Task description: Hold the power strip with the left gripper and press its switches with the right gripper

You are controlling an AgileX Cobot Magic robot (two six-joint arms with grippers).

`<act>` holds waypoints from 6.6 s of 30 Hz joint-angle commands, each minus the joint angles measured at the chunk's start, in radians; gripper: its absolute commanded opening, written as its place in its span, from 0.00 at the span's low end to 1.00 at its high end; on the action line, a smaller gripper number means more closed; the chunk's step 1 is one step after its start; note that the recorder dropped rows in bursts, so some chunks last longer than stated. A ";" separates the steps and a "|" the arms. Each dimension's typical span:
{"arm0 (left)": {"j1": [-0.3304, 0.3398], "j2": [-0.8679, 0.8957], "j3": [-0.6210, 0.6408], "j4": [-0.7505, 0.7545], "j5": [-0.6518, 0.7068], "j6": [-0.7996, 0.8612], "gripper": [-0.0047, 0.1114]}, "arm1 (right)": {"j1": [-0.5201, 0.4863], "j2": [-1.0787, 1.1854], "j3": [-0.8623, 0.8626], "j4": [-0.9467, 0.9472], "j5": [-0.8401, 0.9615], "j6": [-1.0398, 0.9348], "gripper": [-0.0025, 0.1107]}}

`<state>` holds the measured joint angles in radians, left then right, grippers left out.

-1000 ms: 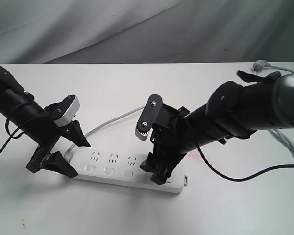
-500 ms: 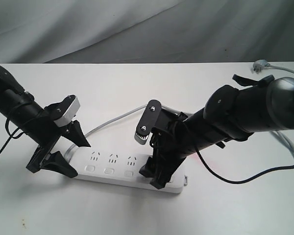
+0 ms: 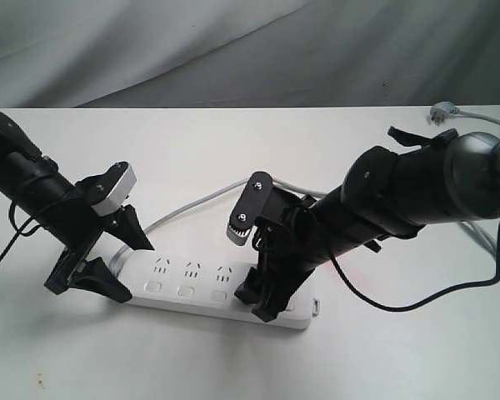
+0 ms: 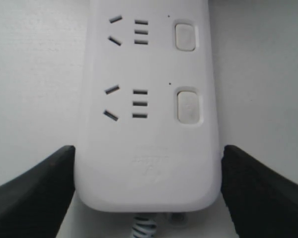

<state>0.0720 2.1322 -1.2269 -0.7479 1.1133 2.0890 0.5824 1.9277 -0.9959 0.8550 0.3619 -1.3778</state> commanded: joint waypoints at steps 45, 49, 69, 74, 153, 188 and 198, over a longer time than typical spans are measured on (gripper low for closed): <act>-0.002 -0.001 -0.006 -0.002 0.008 0.005 0.35 | -0.126 -0.100 0.140 0.077 0.034 -0.052 0.65; -0.002 -0.001 -0.006 -0.002 0.008 0.005 0.35 | -0.126 -0.051 0.140 0.045 0.041 -0.054 0.65; -0.002 -0.001 -0.006 -0.002 0.008 0.005 0.35 | -0.132 -0.673 0.133 0.228 -0.317 0.033 0.63; -0.002 -0.001 -0.006 -0.002 0.008 0.005 0.35 | -0.132 -0.843 0.133 0.232 -0.328 0.037 0.47; -0.002 -0.001 -0.006 -0.002 0.008 0.005 0.35 | -0.565 -1.735 0.615 -0.970 0.086 1.378 0.02; -0.002 -0.001 -0.006 -0.002 0.008 0.005 0.35 | -0.694 -1.928 0.996 -0.896 -0.078 1.389 0.02; -0.002 -0.001 -0.006 -0.002 0.008 0.005 0.35 | -0.694 -1.928 0.996 -0.893 -0.030 1.389 0.02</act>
<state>0.0720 2.1322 -1.2269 -0.7479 1.1133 2.0890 -0.1043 0.0061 -0.0030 -0.0457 0.3270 0.0121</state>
